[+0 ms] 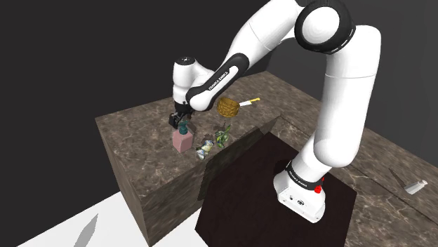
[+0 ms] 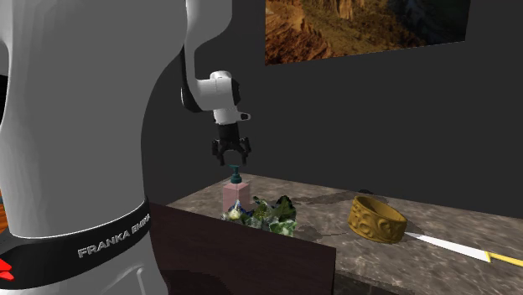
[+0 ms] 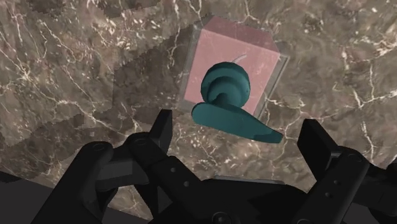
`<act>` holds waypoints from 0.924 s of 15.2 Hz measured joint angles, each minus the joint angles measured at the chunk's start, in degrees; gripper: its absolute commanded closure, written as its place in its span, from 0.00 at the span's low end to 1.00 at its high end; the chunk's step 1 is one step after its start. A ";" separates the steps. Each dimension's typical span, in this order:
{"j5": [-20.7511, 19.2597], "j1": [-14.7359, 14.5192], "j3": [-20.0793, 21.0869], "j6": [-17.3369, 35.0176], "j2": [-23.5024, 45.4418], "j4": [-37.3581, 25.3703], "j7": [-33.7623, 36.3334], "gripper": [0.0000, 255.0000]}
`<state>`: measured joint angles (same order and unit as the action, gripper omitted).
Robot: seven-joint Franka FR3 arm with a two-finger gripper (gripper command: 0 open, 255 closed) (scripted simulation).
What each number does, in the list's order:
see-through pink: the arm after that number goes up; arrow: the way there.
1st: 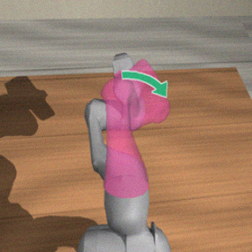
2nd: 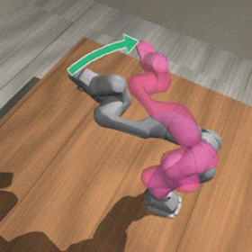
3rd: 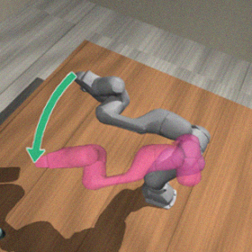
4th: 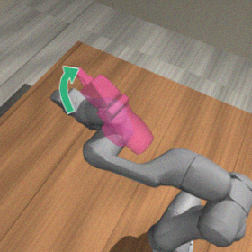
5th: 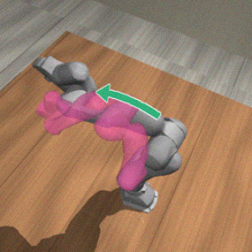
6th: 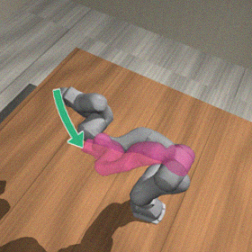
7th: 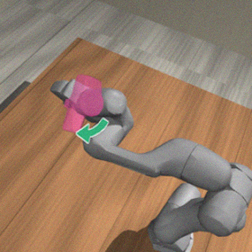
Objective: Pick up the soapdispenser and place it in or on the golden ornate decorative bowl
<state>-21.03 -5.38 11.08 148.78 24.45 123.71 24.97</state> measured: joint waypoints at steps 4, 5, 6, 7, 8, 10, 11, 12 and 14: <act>-1.25 -0.55 -0.93 1.83 2.56 -0.68 0.95 0.00; -1.45 -0.65 -1.09 2.17 2.90 -0.68 1.12 0.00; -1.53 -0.69 -1.15 2.28 3.06 -0.72 1.18 0.00; -1.56 -0.71 -1.17 2.33 3.12 -0.73 1.22 0.00; -1.59 -0.73 -1.19 2.37 3.17 -0.75 1.24 0.00; -1.60 -0.74 -1.20 2.39 3.20 -0.77 1.26 0.00; -1.60 -0.74 -1.20 2.39 3.20 -0.77 1.26 0.00; -1.60 -0.74 -1.20 2.39 3.20 -0.77 1.26 1.00; -1.60 -0.76 -1.17 2.40 3.16 -0.80 1.26 1.00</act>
<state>-22.62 -6.14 9.90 151.18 27.61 122.91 26.23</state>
